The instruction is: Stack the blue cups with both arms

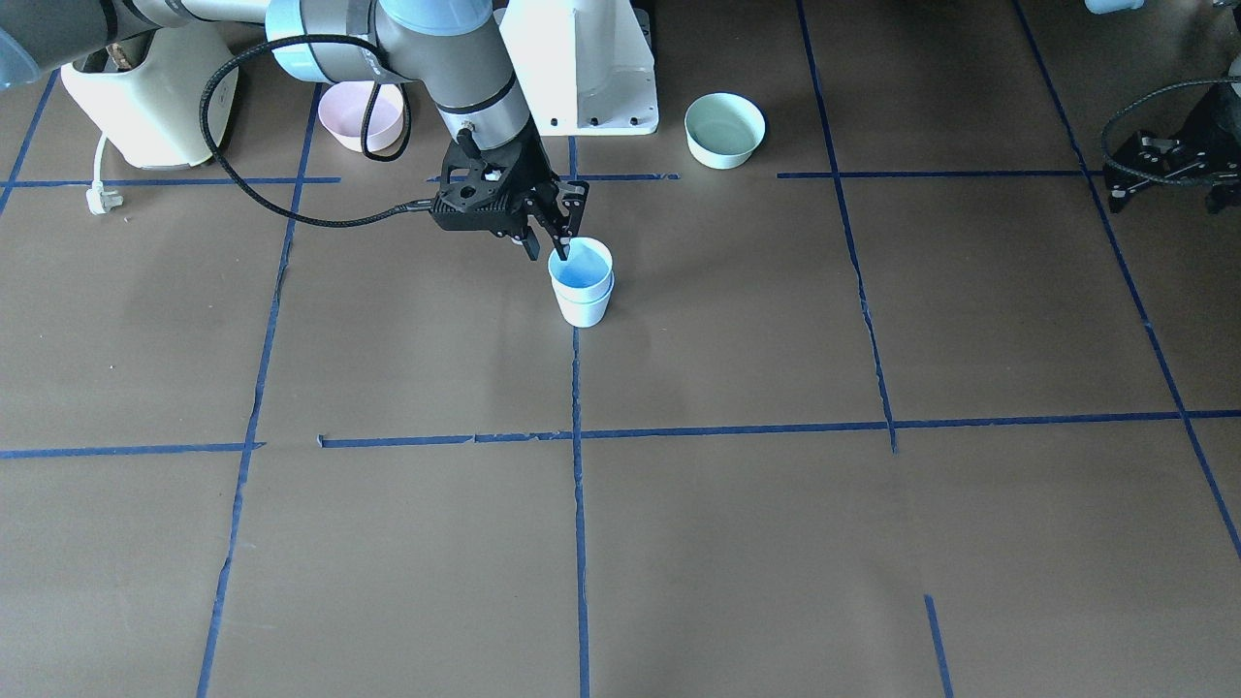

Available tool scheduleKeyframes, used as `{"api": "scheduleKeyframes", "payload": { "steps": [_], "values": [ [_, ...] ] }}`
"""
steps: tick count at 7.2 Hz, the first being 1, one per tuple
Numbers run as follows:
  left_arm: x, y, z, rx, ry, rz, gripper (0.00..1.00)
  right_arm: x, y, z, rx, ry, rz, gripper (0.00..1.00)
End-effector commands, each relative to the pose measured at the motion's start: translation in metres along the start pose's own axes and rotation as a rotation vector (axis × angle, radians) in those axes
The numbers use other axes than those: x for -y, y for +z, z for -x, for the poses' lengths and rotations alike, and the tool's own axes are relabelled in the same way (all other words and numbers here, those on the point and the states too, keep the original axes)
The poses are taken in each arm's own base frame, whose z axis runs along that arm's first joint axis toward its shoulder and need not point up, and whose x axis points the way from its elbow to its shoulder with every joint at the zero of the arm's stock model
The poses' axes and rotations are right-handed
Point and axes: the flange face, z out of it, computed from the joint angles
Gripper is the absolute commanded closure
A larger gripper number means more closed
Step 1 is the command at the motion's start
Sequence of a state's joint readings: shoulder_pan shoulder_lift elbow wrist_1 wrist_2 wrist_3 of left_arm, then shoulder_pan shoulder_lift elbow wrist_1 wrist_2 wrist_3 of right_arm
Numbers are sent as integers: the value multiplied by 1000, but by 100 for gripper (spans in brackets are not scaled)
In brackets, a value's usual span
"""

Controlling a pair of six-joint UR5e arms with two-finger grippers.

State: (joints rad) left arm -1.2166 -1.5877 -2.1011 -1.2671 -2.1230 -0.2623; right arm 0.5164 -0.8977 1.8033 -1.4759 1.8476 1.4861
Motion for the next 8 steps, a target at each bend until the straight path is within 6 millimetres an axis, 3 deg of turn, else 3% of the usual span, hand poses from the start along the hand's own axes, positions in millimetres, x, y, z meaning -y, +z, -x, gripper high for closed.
{"api": "scheduleKeyframes", "payload": {
  "steps": [1,2,4,6,8],
  "values": [
    [1,0,3,3,-6,0,0,5,-17,-1,10,4,-6,0],
    [2,1,9,4,-9,3,0,9,-30,-9,-43,12,-9,0],
    [5,5,41,-6,3,13,0,39,-89,-38,-114,-66,-7,0],
    [6,5,65,-44,18,17,0,64,-137,-123,-136,-186,-1,0],
    [6,5,91,-39,32,16,0,102,-164,-211,-170,-276,53,0]
  ]
}}
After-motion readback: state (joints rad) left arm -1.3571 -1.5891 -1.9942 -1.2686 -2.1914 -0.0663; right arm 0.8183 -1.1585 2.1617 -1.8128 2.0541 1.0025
